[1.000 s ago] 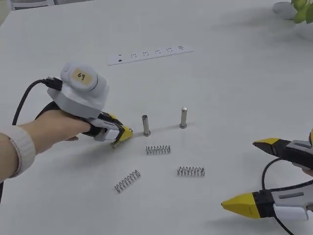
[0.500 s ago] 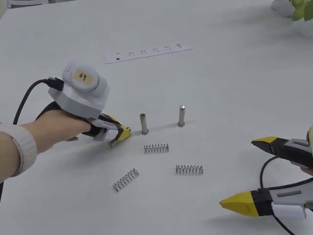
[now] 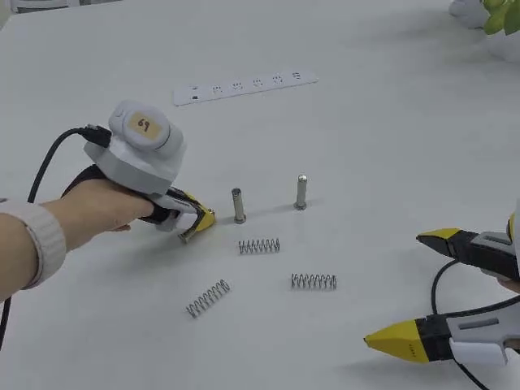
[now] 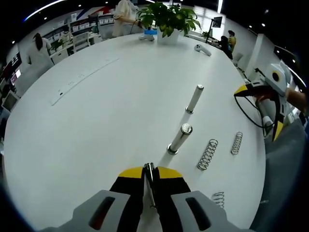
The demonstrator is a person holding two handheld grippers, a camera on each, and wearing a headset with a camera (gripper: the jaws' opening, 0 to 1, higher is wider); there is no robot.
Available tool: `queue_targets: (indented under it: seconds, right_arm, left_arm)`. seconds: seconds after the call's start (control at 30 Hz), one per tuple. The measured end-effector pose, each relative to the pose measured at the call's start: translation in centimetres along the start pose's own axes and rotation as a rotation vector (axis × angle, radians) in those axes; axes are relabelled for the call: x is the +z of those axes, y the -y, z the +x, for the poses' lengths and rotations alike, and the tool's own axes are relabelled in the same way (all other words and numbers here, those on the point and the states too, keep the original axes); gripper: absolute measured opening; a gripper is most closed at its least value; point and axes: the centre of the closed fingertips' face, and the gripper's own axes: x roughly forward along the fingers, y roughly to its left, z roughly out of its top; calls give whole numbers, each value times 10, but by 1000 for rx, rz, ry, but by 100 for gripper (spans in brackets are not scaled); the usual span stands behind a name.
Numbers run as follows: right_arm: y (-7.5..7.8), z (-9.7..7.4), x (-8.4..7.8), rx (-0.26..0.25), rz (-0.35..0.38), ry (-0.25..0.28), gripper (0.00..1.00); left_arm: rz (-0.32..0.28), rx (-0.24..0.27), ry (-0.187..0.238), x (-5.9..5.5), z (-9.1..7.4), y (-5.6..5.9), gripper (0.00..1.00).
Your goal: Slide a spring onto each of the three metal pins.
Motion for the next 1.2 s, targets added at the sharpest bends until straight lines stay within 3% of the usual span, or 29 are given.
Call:
queue_targets:
  seconds: [0.7, 1.2]
  right_arm:
    - [-2, 1, 1, 3, -8, -3, 98]
    - [-7, 4, 5, 16, -21, -2, 98]
  left_arm:
    - [-14, 28, -4, 0, -1, 2, 0]
    - [-61, 41, 60, 0, -22, 0, 0]
